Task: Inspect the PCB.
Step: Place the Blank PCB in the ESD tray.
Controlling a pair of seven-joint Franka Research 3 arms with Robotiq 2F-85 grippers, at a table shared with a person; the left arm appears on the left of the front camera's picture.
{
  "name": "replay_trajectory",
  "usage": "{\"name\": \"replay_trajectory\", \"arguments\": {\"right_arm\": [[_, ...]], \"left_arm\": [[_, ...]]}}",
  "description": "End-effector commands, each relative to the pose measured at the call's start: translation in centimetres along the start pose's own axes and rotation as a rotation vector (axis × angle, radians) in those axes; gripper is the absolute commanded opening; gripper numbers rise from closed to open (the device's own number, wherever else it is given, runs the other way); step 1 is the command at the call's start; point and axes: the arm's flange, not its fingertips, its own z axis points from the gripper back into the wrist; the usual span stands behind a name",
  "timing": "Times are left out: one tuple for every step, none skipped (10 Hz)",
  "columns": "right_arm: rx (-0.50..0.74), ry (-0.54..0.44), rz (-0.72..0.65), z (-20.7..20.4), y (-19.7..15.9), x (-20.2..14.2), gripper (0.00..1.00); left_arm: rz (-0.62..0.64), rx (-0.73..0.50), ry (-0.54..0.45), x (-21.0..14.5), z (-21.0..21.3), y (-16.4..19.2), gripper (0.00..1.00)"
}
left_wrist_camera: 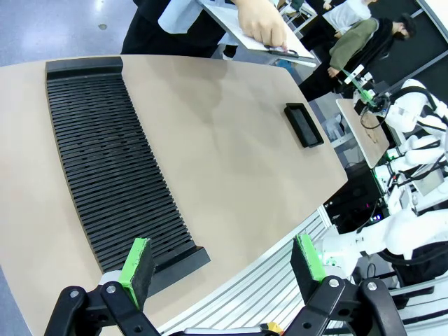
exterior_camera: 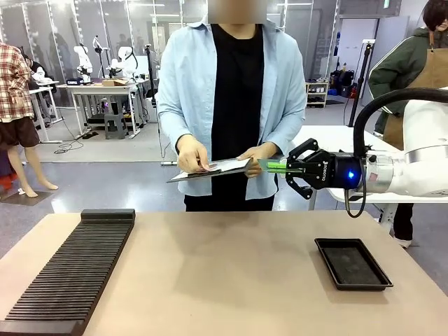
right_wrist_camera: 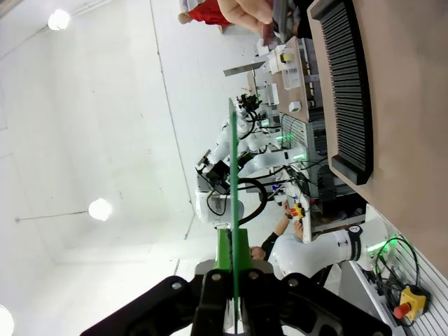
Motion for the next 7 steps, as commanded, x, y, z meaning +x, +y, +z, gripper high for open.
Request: {"name": "replay_trajectory", "arguments": {"right_arm": [[-0.139,-0.017,0.149,1.7,2.4,-2.7,0.03],[-0.242,-0.03,0.195,2.8,3.1,-3.6,0.03],[-0.326,-0.056,0.236,4.2,3.5,-4.1,0.03],[-0.47,-0.052,0.264,5.7,3.3,-4.8,0.03],[-0.586,-0.058,0.294,7.1,2.9,-4.9,0.03],[-0.686,-0.109,0.315,8.6,2.3,-4.5,0.03],[-0.779,-0.138,0.324,9.9,1.5,-4.1,0.03]], "left_arm": [[0.012,0.021,0.015,0.4,0.3,0.0,1.0],[0.012,0.021,0.015,0.4,0.3,0.0,1.0],[0.012,0.021,0.015,0.4,0.3,0.0,1.0],[0.012,0.021,0.015,0.4,0.3,0.0,1.0],[0.012,0.021,0.015,0.4,0.3,0.0,1.0],[0.012,0.021,0.015,0.4,0.3,0.0,1.0],[0.012,0.021,0.015,0.4,0.3,0.0,1.0]]}}
